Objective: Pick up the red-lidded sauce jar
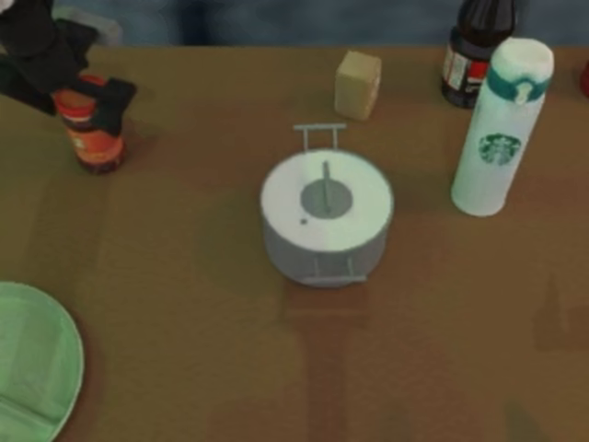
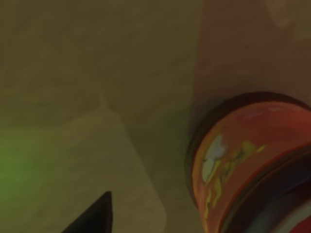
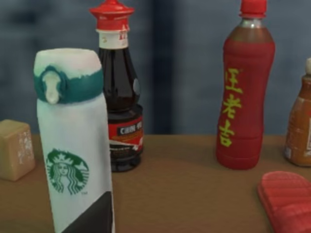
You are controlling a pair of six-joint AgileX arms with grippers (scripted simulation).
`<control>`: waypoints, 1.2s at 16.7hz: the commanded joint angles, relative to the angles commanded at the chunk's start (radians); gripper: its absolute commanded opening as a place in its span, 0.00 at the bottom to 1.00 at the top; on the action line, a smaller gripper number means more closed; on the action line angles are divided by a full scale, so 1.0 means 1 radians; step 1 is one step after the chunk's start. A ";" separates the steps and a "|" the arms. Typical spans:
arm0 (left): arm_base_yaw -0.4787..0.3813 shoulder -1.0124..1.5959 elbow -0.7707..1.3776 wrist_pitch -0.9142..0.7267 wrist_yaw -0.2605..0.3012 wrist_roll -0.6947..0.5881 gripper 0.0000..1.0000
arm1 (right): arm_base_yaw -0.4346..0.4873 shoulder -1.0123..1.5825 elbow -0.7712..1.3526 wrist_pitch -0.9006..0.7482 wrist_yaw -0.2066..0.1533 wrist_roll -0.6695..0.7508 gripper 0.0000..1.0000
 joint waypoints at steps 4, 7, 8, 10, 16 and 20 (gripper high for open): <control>0.000 0.000 0.000 0.000 0.000 0.000 0.77 | 0.000 0.000 0.000 0.000 0.000 0.000 1.00; 0.000 0.000 0.000 0.000 0.000 0.000 0.55 | 0.000 0.000 0.000 0.000 0.000 0.000 1.00; 0.000 0.000 0.000 0.000 0.000 0.000 0.47 | 0.000 0.000 0.000 0.000 0.000 0.000 1.00; 0.000 0.000 0.000 0.000 0.000 0.000 0.32 | 0.000 0.000 0.000 0.000 0.000 0.000 1.00; 0.000 0.000 0.000 0.000 0.000 0.000 0.00 | 0.000 0.000 0.000 0.000 0.000 0.000 1.00; 0.000 0.000 0.000 0.000 0.000 0.000 0.00 | 0.000 0.000 0.000 0.000 0.000 0.000 1.00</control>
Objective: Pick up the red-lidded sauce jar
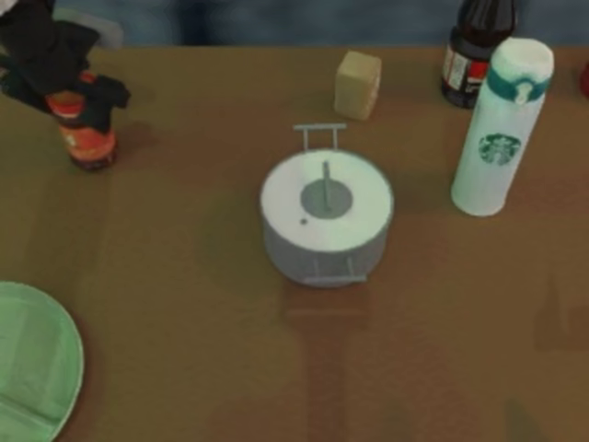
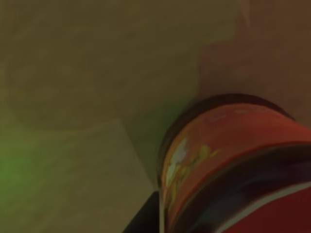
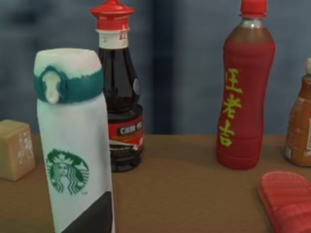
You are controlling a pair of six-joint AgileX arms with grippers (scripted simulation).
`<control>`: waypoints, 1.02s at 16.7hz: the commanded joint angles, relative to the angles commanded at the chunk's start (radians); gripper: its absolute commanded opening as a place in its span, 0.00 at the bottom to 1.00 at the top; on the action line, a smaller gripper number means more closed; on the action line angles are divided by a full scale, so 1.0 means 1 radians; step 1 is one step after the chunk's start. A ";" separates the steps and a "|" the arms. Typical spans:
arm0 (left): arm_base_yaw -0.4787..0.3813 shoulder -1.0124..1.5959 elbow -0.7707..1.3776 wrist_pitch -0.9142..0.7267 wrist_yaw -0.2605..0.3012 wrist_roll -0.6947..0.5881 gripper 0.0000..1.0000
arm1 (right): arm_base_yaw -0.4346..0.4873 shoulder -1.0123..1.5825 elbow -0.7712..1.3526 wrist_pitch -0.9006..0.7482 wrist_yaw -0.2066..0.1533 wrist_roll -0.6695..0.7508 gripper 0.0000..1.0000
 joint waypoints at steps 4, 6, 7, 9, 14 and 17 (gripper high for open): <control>0.002 -0.003 -0.002 0.000 -0.001 0.002 0.00 | 0.000 0.000 0.000 0.000 0.000 0.000 1.00; 0.003 -0.039 -0.039 -0.001 -0.001 0.001 0.00 | 0.000 0.000 0.000 0.000 0.000 0.000 1.00; 0.005 -0.073 -0.072 -0.002 -0.002 0.001 0.00 | 0.000 0.000 0.000 0.000 0.000 0.000 1.00; 0.007 -0.172 -0.166 -0.006 -0.003 0.002 0.00 | 0.000 0.000 0.000 0.000 0.000 0.000 1.00; 0.021 -0.456 -0.430 -0.021 -0.006 0.000 0.00 | 0.000 0.000 0.000 0.000 0.000 0.000 1.00; 0.025 -0.522 -0.494 -0.027 -0.007 0.000 0.00 | 0.000 0.000 0.000 0.000 0.000 0.000 1.00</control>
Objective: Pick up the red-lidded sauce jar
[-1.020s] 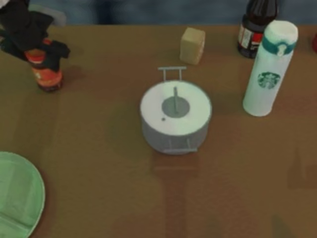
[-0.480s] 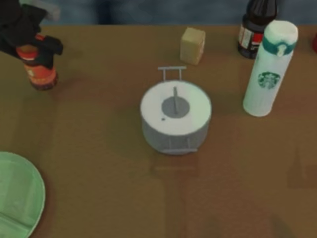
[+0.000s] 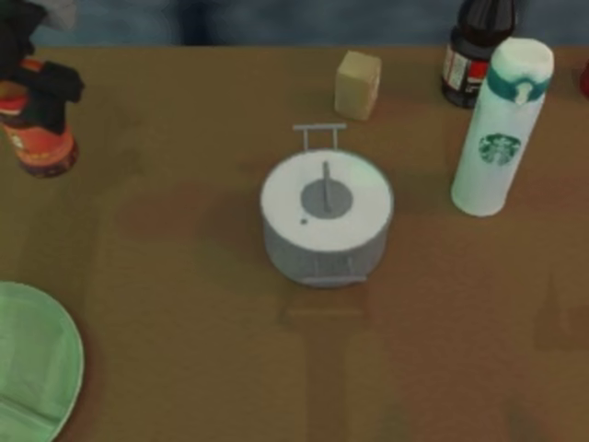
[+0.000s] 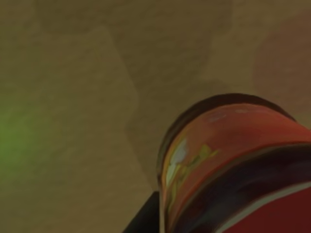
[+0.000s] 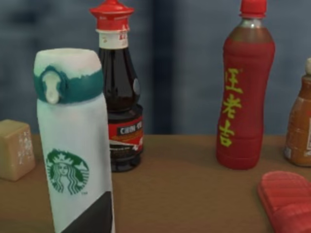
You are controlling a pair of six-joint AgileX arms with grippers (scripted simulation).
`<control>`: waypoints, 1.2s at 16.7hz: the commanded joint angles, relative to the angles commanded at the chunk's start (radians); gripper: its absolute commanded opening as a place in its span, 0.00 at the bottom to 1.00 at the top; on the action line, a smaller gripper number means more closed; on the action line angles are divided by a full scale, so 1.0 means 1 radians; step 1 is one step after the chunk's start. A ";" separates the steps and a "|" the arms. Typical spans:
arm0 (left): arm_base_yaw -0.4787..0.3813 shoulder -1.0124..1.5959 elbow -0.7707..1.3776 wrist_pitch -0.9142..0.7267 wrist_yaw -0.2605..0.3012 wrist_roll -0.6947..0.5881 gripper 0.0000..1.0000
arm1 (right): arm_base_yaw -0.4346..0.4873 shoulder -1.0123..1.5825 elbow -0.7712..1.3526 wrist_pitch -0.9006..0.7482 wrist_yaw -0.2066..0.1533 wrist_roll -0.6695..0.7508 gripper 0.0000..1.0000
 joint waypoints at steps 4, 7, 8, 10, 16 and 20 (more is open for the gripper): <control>-0.006 0.001 0.002 0.001 0.000 0.002 0.00 | 0.000 0.000 0.000 0.000 0.000 0.000 1.00; -0.024 -0.003 -0.014 0.016 -0.009 -0.033 0.00 | 0.000 0.000 0.000 0.000 0.000 0.000 1.00; -0.040 -0.006 -0.028 0.028 -0.017 -0.066 0.00 | 0.000 0.000 0.000 0.000 0.000 0.000 1.00; -0.081 -0.013 -0.066 0.059 -0.038 -0.162 0.00 | 0.000 0.000 0.000 0.000 0.000 0.000 1.00; -0.237 -0.041 -0.221 0.178 -0.115 -0.560 0.00 | 0.000 0.000 0.000 0.000 0.000 0.000 1.00; -0.307 -0.061 -0.289 0.237 -0.151 -0.709 0.00 | 0.000 0.000 0.000 0.000 0.000 0.000 1.00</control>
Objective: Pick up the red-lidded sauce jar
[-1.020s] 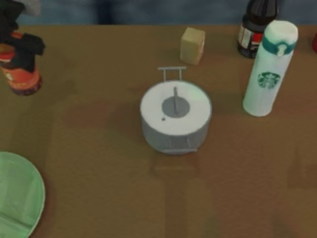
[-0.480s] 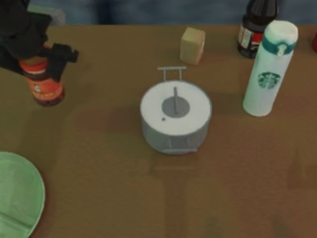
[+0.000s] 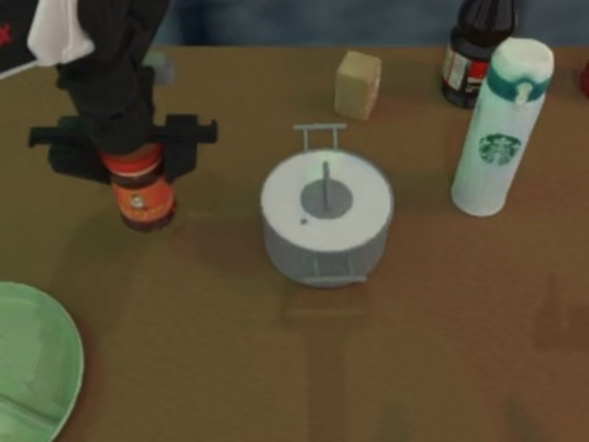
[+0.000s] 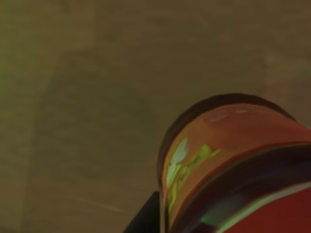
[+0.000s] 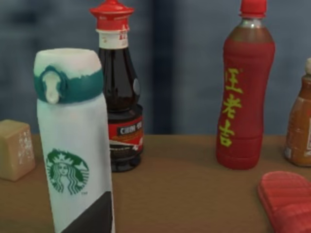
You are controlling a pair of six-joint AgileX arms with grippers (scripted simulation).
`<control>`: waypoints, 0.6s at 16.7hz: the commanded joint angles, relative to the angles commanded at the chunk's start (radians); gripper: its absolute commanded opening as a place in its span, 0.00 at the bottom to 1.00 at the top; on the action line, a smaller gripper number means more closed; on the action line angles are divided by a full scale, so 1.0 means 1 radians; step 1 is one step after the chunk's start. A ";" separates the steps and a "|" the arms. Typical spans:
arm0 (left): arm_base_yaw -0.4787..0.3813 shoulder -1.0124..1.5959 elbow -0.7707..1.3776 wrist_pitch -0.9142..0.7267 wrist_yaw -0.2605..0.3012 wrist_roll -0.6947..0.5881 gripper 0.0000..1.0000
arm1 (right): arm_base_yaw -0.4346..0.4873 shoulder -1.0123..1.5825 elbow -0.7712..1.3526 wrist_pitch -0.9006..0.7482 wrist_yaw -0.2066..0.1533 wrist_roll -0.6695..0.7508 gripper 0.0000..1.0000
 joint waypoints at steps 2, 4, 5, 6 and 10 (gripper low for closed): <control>-0.006 -0.002 -0.006 0.006 -0.003 -0.011 0.00 | 0.000 0.000 0.000 0.000 0.000 0.000 1.00; -0.006 -0.002 -0.006 0.006 -0.003 -0.011 0.00 | 0.000 0.000 0.000 0.000 0.000 0.000 1.00; -0.002 0.003 -0.003 0.003 -0.001 -0.008 0.00 | 0.000 0.000 0.000 0.000 0.000 0.000 1.00; -0.001 0.004 -0.006 0.007 -0.002 -0.008 0.00 | 0.000 0.000 0.000 0.000 0.000 0.000 1.00; -0.001 0.046 -0.060 0.111 -0.001 -0.003 0.00 | 0.000 0.000 0.000 0.000 0.000 0.000 1.00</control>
